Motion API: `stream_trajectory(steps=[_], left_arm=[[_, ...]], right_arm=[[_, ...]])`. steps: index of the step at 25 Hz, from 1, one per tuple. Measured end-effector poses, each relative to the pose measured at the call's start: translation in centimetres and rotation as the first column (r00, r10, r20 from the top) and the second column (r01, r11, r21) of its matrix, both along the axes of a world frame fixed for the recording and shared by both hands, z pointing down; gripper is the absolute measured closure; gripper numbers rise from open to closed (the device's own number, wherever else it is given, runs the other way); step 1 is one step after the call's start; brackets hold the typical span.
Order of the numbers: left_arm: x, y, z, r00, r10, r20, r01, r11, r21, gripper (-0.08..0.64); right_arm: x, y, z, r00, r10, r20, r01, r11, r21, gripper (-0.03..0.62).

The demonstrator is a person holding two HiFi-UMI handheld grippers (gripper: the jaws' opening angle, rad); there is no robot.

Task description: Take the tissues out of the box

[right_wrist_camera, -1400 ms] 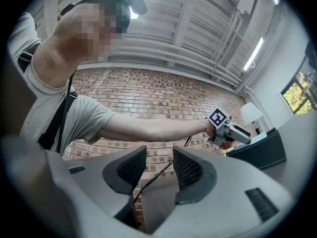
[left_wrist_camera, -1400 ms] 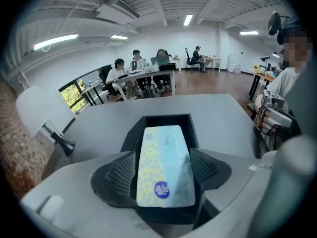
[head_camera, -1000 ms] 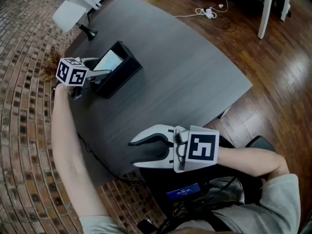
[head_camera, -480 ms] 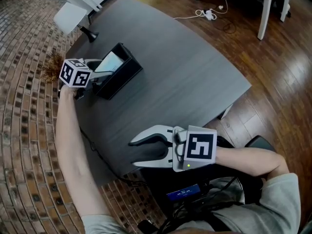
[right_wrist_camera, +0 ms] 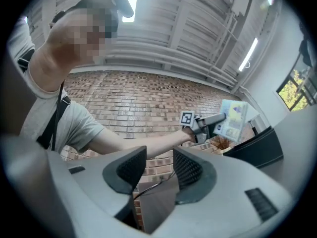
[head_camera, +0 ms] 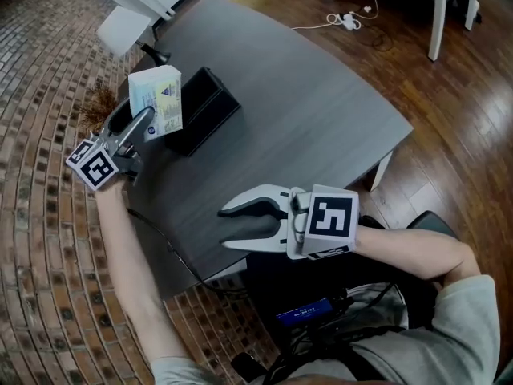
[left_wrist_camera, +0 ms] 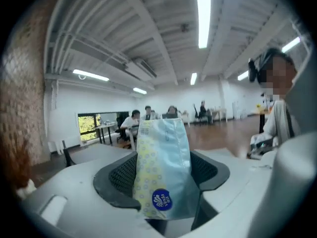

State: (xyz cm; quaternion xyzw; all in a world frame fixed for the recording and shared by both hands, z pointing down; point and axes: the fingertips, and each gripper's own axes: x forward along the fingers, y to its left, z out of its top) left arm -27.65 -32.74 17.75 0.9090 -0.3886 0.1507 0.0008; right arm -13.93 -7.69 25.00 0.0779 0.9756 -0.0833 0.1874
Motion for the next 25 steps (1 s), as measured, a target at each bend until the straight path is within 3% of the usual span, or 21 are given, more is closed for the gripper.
stream_trajectory(steps=[2, 4, 7, 10, 14, 16, 18, 20, 23, 25], left_arm=[[0.6, 3.4, -1.3, 0.982, 0.022, -0.189, -0.008, 0.997, 0.074, 0.229], [1.2, 6.9, -1.3, 0.933, 0.042, -0.358, 0.004, 0.992, 0.125, 0.23], [2.0, 12.9, -0.1, 0.799, 0.076, -0.597, 0.045, 0.982, 0.185, 0.23], [3.3, 19.4, 1.0, 0.642, 0.135, -0.755, 0.097, 0.962, 0.255, 0.229], [3.5, 25.2, 2.5, 0.501, 0.175, -0.848, 0.188, 0.934, 0.304, 0.229], [3.0, 27.1, 3.9, 0.418, 0.19, -0.888, 0.227, 0.925, 0.305, 0.229], [2.4, 28.0, 5.0, 0.353, 0.205, -0.913, 0.259, 0.916, 0.306, 0.229], [1.8, 28.4, 5.0, 0.318, 0.236, -0.918, 0.271, 0.906, 0.326, 0.229], [1.8, 29.2, 4.7, 0.327, 0.26, -0.909, 0.263, 0.898, 0.352, 0.229], [2.0, 30.2, 5.6, 0.281, 0.282, -0.917, 0.254, 0.9, 0.354, 0.229]], right_arm=[[0.3, -0.9, 0.2, 1.0, 0.019, 0.005, -0.019, 1.0, -0.021, 0.408], [0.7, -1.8, 0.5, 0.999, 0.038, 0.004, -0.038, 0.999, -0.032, 0.408], [0.9, -2.5, 0.4, 0.998, 0.061, 0.004, -0.061, 0.997, -0.05, 0.408], [0.9, -2.6, 0.4, 0.997, 0.078, 0.001, -0.077, 0.996, -0.052, 0.408], [0.6, -2.2, 0.5, 0.995, 0.096, 0.005, -0.096, 0.995, -0.04, 0.408], [0.3, -1.5, 0.5, 0.996, 0.084, 0.003, -0.084, 0.996, -0.006, 0.408], [0.1, -0.8, 0.6, 0.998, 0.065, -0.012, -0.065, 0.997, 0.033, 0.408], [0.1, -0.8, 0.6, 0.998, 0.053, -0.017, -0.052, 0.998, 0.031, 0.408], [0.4, -1.2, 0.5, 0.997, 0.07, -0.019, -0.069, 0.997, 0.027, 0.408], [0.7, -1.3, 0.8, 0.995, 0.089, -0.037, -0.087, 0.995, 0.037, 0.408]])
